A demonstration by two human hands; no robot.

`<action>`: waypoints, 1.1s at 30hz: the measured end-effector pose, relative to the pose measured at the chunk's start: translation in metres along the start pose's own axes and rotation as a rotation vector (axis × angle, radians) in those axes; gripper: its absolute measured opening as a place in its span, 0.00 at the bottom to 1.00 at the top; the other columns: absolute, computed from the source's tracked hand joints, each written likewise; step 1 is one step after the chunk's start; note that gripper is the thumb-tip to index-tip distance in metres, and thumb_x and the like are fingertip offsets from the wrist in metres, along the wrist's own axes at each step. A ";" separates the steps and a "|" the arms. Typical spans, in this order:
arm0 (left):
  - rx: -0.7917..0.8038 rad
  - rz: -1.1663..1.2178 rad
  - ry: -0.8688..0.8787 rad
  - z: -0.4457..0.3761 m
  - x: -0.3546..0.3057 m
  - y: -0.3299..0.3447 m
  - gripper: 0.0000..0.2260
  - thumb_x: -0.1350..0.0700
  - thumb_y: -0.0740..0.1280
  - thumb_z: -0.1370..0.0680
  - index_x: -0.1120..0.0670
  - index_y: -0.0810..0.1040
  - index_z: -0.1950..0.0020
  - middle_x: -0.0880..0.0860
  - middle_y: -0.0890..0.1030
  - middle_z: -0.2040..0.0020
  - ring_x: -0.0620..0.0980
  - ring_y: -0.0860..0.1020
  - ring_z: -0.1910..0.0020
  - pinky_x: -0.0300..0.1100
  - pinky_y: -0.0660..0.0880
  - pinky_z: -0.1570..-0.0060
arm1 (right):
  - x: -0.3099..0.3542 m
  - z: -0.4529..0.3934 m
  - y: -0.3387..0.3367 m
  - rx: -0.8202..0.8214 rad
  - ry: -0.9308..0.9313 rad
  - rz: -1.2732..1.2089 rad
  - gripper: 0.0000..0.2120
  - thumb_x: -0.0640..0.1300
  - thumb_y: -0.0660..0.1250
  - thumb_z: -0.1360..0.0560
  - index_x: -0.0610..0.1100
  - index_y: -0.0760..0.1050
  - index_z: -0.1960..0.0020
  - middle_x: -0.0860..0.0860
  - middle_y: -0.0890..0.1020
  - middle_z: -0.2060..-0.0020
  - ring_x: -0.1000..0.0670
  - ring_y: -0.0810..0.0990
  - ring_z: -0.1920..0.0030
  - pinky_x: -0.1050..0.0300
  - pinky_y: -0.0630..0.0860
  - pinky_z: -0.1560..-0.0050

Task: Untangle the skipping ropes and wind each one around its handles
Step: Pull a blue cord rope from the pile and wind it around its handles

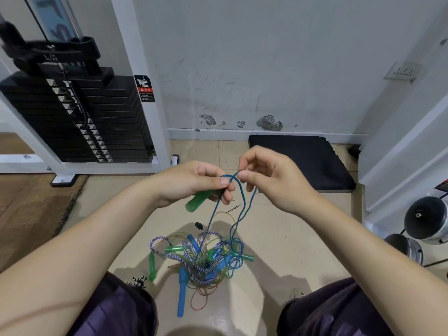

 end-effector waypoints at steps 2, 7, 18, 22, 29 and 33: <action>0.069 -0.101 -0.077 -0.003 0.011 -0.003 0.08 0.57 0.64 0.20 0.59 0.80 0.47 0.56 0.84 0.51 0.50 0.81 0.49 0.44 0.73 0.42 | 0.001 -0.001 -0.007 -0.091 -0.033 -0.060 0.08 0.33 0.67 0.25 0.45 0.73 0.56 0.46 0.78 0.64 0.50 0.77 0.68 0.59 0.74 0.62; 0.023 -0.240 -0.211 -0.007 0.029 -0.016 0.09 0.58 0.62 0.18 0.59 0.78 0.54 0.55 0.82 0.62 0.52 0.81 0.57 0.40 0.75 0.51 | -0.007 -0.004 -0.015 -0.152 0.076 -0.126 0.07 0.33 0.67 0.23 0.42 0.71 0.53 0.46 0.80 0.65 0.48 0.79 0.69 0.53 0.75 0.60; -0.473 0.227 0.209 -0.011 -0.017 -0.007 0.09 0.59 0.62 0.18 0.59 0.78 0.55 0.52 0.78 0.68 0.50 0.78 0.68 0.42 0.80 0.60 | -0.029 -0.006 0.010 -0.254 0.184 0.349 0.30 0.48 0.80 0.34 0.47 0.67 0.40 0.50 0.70 0.45 0.52 0.71 0.45 0.61 0.69 0.42; -0.502 0.363 0.158 -0.022 -0.003 -0.010 0.07 0.58 0.63 0.19 0.59 0.79 0.52 0.54 0.80 0.62 0.53 0.80 0.58 0.46 0.81 0.54 | -0.038 -0.010 0.031 -0.074 0.273 0.077 0.08 0.40 0.76 0.29 0.45 0.77 0.56 0.46 0.79 0.62 0.51 0.76 0.64 0.56 0.77 0.61; -0.436 0.452 0.158 -0.027 0.004 -0.005 0.07 0.58 0.62 0.18 0.59 0.79 0.49 0.54 0.83 0.58 0.53 0.83 0.54 0.47 0.79 0.46 | -0.061 -0.008 0.054 0.121 0.420 -0.110 0.04 0.34 0.69 0.24 0.38 0.81 0.52 0.46 0.81 0.62 0.52 0.78 0.61 0.59 0.78 0.57; -0.503 0.108 0.032 -0.022 0.013 -0.020 0.10 0.54 0.62 0.18 0.56 0.80 0.52 0.52 0.80 0.64 0.45 0.77 0.69 0.38 0.73 0.66 | -0.054 -0.016 0.041 0.020 0.383 -0.227 0.04 0.31 0.68 0.24 0.35 0.81 0.52 0.48 0.82 0.66 0.55 0.80 0.67 0.63 0.79 0.62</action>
Point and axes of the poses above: each hand's wrist, its own z-axis away from the middle knuckle, its own y-axis out of the palm, x = y × z, the point moved 3 cm from there along -z, towards the middle knuckle
